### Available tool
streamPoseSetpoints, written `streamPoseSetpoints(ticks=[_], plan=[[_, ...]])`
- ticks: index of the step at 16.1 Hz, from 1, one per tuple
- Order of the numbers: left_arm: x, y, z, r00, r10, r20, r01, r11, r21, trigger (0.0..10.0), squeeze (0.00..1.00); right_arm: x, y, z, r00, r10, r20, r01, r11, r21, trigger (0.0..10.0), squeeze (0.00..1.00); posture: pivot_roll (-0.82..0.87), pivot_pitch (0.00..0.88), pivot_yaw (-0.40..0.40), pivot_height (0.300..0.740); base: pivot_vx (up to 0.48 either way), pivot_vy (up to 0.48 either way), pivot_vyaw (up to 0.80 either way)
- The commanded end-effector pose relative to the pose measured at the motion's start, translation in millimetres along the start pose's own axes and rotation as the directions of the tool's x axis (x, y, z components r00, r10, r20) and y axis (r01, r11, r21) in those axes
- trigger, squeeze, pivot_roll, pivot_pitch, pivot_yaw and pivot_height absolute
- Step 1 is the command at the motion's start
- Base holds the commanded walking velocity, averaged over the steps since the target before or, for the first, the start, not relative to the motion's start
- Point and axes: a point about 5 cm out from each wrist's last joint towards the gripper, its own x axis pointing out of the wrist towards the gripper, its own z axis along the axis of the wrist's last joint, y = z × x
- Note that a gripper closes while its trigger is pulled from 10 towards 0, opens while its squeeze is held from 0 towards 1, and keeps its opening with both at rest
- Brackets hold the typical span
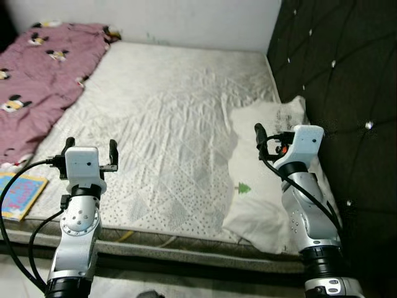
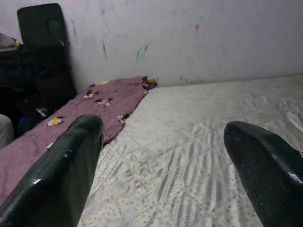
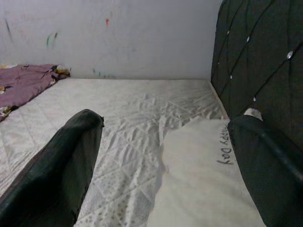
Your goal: Clean up the room
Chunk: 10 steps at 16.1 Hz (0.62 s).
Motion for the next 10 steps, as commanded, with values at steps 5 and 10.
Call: streamPoseSetpoints(ticks=[5,10], plan=[[-7.5,9.6,-5,1.000,0.016,-0.025,-0.016,1.000,-0.003,10.0,0.00,-6.5,-5.2,-11,0.999,-0.015,-0.039,0.015,1.000,-0.003,10.0,0.00,0.00,0.000,-0.033,0.740,0.000,0.000,0.00],[-23.2,21.6,-16,0.997,0.029,-0.066,-0.028,0.999,0.017,10.0,0.00,-24.3,-16.2,-32,0.989,-0.025,-0.148,0.015,0.997,-0.070,10.0,0.00,0.00,0.000,-0.043,0.740,0.000,0.000,0.00]])
